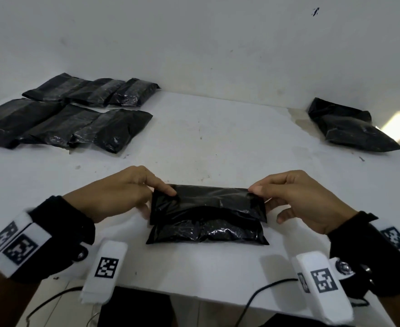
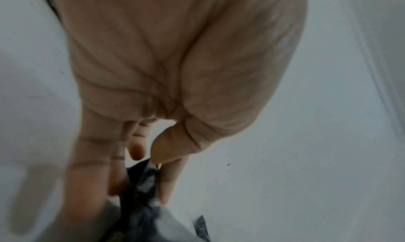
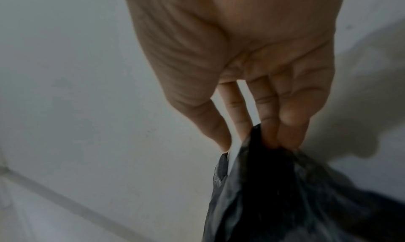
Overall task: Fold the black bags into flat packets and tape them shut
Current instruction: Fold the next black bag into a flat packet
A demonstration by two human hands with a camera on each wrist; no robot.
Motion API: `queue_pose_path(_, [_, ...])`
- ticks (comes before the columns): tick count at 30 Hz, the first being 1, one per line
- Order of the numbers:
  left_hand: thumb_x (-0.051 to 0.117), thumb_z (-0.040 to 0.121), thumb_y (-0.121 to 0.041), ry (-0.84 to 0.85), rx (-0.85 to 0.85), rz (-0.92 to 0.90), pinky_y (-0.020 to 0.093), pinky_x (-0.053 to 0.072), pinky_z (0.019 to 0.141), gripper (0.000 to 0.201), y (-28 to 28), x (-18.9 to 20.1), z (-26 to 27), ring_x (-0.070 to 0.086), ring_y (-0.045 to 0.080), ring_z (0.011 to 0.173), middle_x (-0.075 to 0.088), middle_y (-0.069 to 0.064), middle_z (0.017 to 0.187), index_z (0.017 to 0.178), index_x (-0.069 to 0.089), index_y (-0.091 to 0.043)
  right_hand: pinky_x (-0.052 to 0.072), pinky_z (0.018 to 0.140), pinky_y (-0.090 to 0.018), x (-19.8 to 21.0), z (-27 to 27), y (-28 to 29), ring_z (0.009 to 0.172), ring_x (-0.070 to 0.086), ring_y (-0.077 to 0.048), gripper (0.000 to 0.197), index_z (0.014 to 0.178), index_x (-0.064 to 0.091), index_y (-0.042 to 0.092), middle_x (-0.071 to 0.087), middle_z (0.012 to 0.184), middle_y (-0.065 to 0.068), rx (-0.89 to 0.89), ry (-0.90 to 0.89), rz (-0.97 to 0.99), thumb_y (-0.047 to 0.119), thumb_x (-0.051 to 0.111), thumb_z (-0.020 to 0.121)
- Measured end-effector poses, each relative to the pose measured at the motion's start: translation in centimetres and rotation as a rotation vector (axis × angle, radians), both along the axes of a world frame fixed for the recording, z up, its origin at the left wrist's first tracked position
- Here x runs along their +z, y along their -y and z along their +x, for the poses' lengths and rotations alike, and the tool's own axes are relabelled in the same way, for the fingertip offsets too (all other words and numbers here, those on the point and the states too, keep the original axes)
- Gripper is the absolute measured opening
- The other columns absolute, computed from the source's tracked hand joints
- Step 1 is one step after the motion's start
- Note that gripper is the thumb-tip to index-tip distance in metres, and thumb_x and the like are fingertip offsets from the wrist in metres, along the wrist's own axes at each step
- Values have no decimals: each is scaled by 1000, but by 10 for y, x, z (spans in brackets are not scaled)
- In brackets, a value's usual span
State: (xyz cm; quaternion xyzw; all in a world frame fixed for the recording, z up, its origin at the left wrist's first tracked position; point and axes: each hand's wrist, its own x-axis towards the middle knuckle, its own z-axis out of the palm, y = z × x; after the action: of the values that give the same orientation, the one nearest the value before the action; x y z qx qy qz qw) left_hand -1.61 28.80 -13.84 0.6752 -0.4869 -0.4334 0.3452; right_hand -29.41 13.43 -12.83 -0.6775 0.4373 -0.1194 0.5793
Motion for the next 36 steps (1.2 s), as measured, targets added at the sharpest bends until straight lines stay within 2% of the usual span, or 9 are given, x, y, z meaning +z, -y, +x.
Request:
queue_pose_path(3, [55,96,-17,-15,73,75,37,50,64,26,-6,5,-12,55,23,79,65,-2,91,91,80,-21,46,47,-24,-5,2,-10,62,59,-15,11,86,77,9,73,78,-8,-56,22,-18,18,78,81])
queue_pose_path(6, [57,92,-41,-31,89,55,34,46,55,32,-10,4,-16,59,22,68,69,5,79,92,78,-17,51,48,-24,-9,4,-16,58,60,-17,14,90,73,2,69,74,-13,-111,92,20,4,79,77])
queue_pose_path(12, [75,80,0,-112,243,-65,28,47,44,8,-18,-11,-17,55,19,52,64,13,65,86,76,-4,51,48,-21,-11,-4,-18,56,63,-16,16,90,71,-4,67,71,-12,-146,251,217,-9,71,75])
queue_pose_path(19, [88,53,-27,-234,223,-46,26,45,45,43,-30,-13,-13,48,20,45,67,13,72,90,77,-8,44,42,-19,-21,-13,-25,54,58,-12,35,96,74,-3,67,72,-9,-134,276,227,-2,75,61])
queue_pose_path(22, [85,68,-2,-218,226,-56,25,46,47,28,-32,-13,-18,47,20,45,72,14,85,94,77,-9,41,41,-19,-21,-15,-30,58,56,-17,36,103,76,5,75,90,-1,-119,258,139,-10,74,71])
queue_pose_path(26, [73,76,7,-220,245,-70,24,44,48,35,-33,-15,-21,46,17,45,68,2,62,109,71,-7,40,42,-20,-21,-17,-35,65,43,-30,43,109,77,16,71,118,2,-120,220,45,-6,78,72])
queue_pose_path(31, [86,69,-8,-127,228,-43,24,47,62,53,-38,-18,-18,55,21,54,73,13,80,118,69,-20,46,47,-22,-16,-18,-43,48,50,-16,50,118,70,15,76,102,-6,-114,170,16,-5,78,72])
queue_pose_path(34, [82,73,-13,-65,198,-11,20,45,64,50,-40,-20,-18,55,17,54,68,14,63,120,66,-23,48,52,-21,-14,-22,-46,53,54,-19,60,126,62,17,75,80,-17,-69,88,-25,-1,81,72])
queue_pose_path(36, [83,74,-15,35,188,-13,14,45,60,49,-40,-19,-21,56,11,51,65,4,58,118,64,-25,47,53,-22,-13,-21,-47,51,55,-19,61,128,61,20,76,85,-14,-42,30,-80,3,83,73])
